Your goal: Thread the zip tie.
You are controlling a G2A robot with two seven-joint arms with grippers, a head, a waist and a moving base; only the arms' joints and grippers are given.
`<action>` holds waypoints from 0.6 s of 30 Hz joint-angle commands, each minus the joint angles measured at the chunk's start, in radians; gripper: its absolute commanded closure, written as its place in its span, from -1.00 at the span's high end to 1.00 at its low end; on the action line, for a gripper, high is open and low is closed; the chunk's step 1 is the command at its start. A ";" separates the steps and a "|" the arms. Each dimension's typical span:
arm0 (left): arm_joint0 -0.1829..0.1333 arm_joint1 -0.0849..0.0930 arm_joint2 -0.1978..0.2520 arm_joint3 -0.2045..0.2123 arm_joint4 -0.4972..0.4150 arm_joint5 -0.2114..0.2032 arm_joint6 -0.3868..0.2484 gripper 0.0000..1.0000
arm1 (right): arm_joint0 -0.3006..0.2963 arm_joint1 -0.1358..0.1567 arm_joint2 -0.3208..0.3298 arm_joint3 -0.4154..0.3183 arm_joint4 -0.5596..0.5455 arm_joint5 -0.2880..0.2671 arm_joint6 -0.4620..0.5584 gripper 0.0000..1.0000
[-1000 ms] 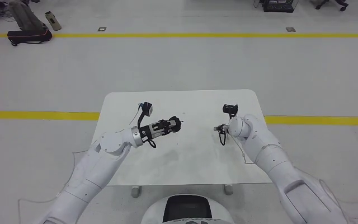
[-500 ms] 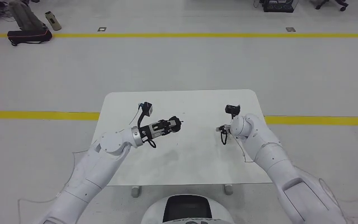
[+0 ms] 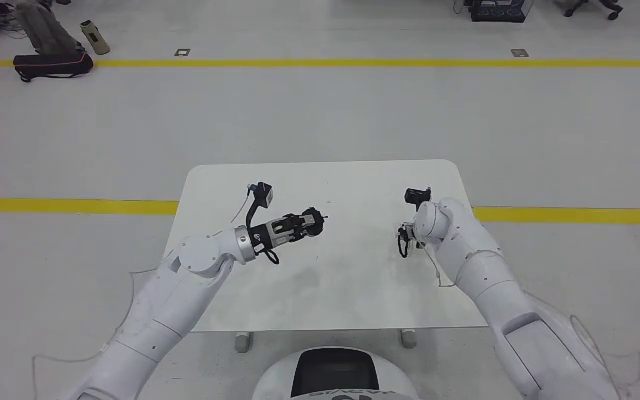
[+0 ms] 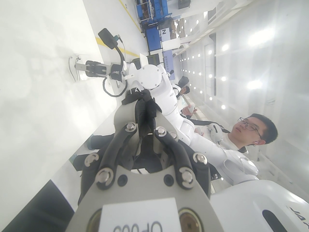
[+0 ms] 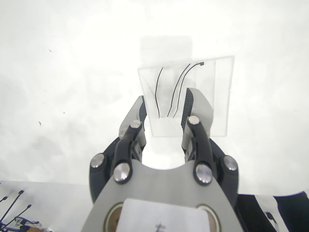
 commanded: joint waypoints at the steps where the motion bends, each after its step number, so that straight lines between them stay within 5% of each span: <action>1: 0.000 0.000 0.000 0.000 0.000 0.000 0.000 -1.00 | 0.007 -0.005 0.003 0.011 -0.013 0.000 0.011 -0.34; 11: 0.000 0.000 0.000 0.000 0.000 0.000 0.000 -1.00 | -0.012 -0.005 0.051 -0.052 -0.035 0.000 0.005 -0.26; 18: 0.000 0.000 0.000 0.000 0.000 0.000 0.000 -1.00 | -0.028 0.007 0.107 -0.083 -0.107 0.000 0.072 -0.42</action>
